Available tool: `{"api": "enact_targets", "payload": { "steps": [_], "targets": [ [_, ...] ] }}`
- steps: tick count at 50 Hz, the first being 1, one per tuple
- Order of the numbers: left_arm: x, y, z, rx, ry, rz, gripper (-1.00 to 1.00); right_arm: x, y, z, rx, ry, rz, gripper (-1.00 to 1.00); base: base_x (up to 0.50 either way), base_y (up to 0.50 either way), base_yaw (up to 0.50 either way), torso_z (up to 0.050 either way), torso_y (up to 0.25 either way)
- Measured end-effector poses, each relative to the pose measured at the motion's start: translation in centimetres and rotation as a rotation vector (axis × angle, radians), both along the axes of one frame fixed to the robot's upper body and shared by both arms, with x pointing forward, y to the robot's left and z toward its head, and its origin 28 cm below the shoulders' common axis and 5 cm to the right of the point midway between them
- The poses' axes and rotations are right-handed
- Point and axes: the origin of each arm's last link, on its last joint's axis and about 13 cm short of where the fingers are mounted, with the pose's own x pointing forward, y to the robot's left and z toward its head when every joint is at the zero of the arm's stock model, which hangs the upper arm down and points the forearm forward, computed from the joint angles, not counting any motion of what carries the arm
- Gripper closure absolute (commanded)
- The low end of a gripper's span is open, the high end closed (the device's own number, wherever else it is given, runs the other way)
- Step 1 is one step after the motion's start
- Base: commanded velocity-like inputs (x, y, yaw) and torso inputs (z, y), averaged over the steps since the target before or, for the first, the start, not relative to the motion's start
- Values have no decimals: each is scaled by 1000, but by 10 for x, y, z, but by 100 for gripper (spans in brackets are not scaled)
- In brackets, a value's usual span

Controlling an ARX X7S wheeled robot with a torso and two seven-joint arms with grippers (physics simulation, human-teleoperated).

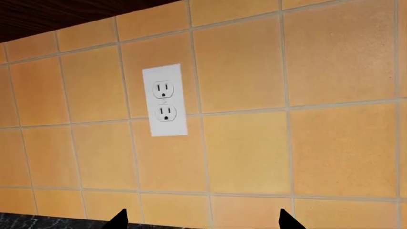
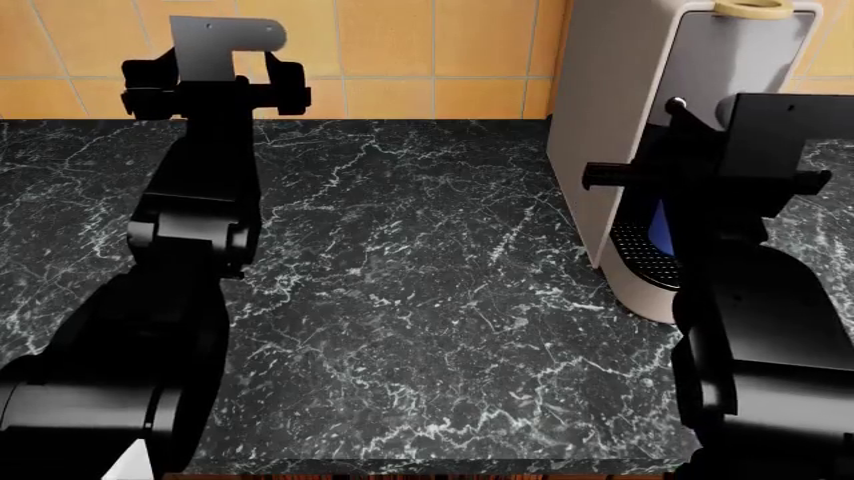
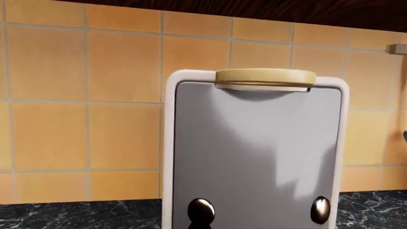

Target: Pick the mug from the cabinet, place it under the coffee machine dispenser, and press the start button.

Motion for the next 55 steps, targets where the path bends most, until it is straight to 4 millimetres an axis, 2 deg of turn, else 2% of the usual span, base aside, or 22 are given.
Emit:
{"api": "enact_targets", "payload": {
  "steps": [15, 19, 24, 25, 28, 31, 33, 36, 40, 44, 49, 55],
  "targets": [
    [0, 0, 0, -3, 1, -2, -100, -3, 2, 1, 12, 4, 4, 100, 11, -1, 5, 1, 0],
    [0, 0, 1, -4, -1, -2, -100, -17, 6, 8, 16, -23, 32, 100, 0, 0, 0, 0, 0],
    [0, 2, 4, -5, -11, -14, -100, -46, 11, 24, 29, -96, 67, 100, 0, 0, 0, 0, 0],
    [0, 3, 4, -5, -8, -19, -100, -52, 9, 28, 27, -122, 56, -100, 0, 0, 0, 0, 0],
    [-4, 7, -3, -19, 42, -32, -100, -68, 8, 43, -12, -242, 32, -100, 0, 0, 0, 0, 0],
    [-13, 12, -8, -59, 85, -52, -100, -84, 19, 53, -62, -364, 86, -100, 0, 0, 0, 0, 0],
    [-22, 14, -4, -98, 85, -76, -100, -95, 28, 55, -89, -422, 141, -100, 0, 0, 0, 0, 0],
    [-44, 16, 13, -165, 38, -135, -100, -109, 39, 54, -106, -466, 224, -100, 0, 0, 0, 0, 0],
    [-87, 17, 46, -239, -94, -248, -100, -125, 49, 48, -95, -457, 310, -100, 0, 0, 0, 0, 0],
    [-136, 19, 68, -295, -210, -373, -100, -136, 53, 41, -68, -412, 357, -100, 0, 0, 0, 0, 0],
    [-188, 21, 78, -333, -304, -499, -100, -146, 53, 34, -32, -352, 378, -100, 0, 0, 0, 0, 0],
    [-228, 18, 74, -290, -346, -582, -100, -153, 53, 30, 2, -303, 378, -100, 0, 0, 0, 0, 0]
  ]
}}
